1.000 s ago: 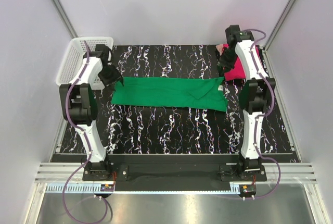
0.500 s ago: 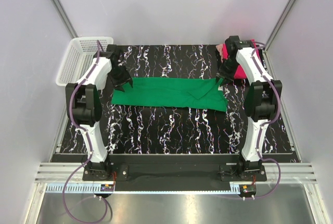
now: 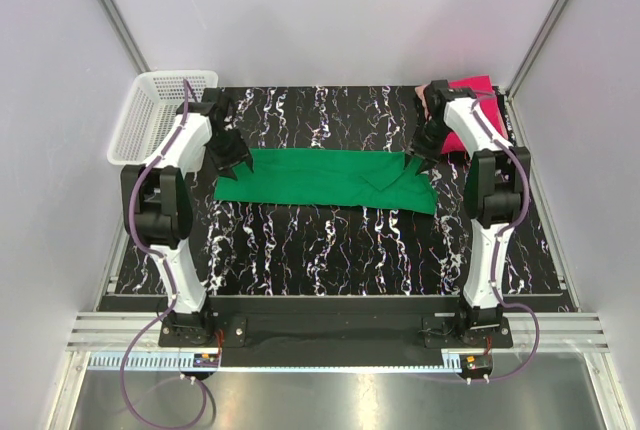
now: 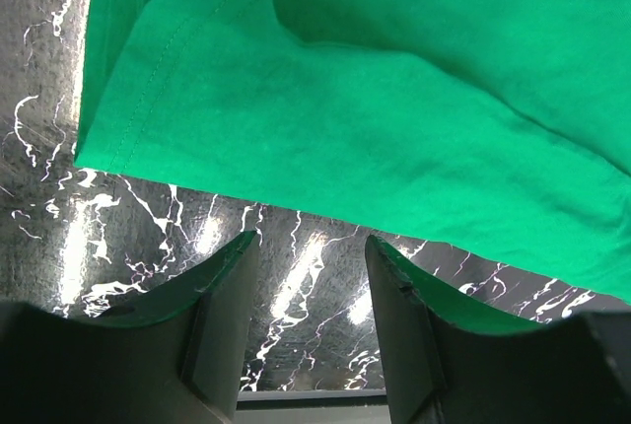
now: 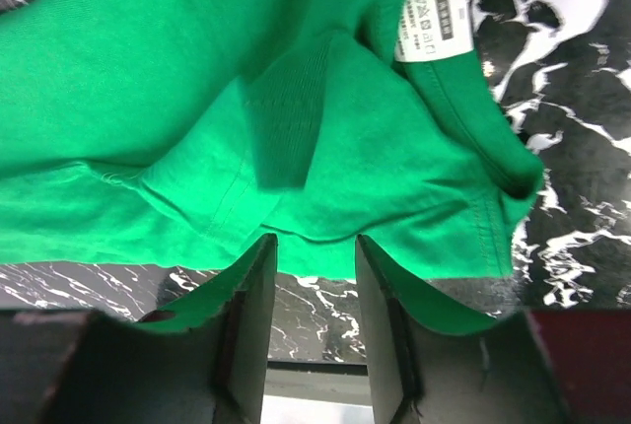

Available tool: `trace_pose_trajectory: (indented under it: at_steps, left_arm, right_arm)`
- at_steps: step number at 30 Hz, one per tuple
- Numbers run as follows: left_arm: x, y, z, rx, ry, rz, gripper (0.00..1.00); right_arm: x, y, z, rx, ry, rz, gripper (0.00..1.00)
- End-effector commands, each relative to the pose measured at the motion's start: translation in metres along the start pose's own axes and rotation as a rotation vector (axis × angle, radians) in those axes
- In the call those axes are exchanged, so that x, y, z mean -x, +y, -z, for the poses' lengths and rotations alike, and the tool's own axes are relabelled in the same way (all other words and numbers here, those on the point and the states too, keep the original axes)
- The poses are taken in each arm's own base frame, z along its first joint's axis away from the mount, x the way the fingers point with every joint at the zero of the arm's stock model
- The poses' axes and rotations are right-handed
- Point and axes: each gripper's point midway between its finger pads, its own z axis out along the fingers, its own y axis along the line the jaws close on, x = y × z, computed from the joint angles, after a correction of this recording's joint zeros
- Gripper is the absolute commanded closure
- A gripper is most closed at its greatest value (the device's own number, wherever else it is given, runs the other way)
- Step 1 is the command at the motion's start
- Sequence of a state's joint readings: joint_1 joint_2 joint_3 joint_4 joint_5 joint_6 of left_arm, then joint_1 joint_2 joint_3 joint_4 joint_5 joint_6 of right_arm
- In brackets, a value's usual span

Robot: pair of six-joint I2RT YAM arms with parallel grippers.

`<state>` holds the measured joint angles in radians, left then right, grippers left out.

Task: Fold and stack the t-shirts
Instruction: Fold the tshirt

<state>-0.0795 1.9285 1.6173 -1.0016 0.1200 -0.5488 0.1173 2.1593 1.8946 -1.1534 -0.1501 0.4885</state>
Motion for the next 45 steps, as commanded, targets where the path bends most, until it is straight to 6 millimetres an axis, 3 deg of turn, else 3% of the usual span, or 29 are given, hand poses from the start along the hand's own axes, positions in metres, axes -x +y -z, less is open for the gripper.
trace_pose_trajectory:
  at_steps: [1, 12, 31, 45]
  left_arm:
    - [0.003, -0.002, 0.017, -0.022, -0.044, -0.015, 0.48]
    - [0.001, 0.001, 0.019, -0.012, -0.046, -0.014, 0.48]
    - [0.000, 0.004, 0.018, 0.000, -0.044, -0.022, 0.48]
    - [-0.002, 0.006, 0.017, 0.006, -0.039, -0.025, 0.48]
  right_arm:
    - [-0.007, 0.011, -0.011, 0.044, 0.032, 0.034, 0.55]
    - [-0.017, 0.028, -0.021, 0.156, 0.076, -0.001, 0.53]
    - [-0.016, 0.034, -0.048, 0.170, 0.103, -0.015, 0.53]
    - [-0.004, 0.061, -0.039, 0.241, 0.068, -0.003, 0.53]
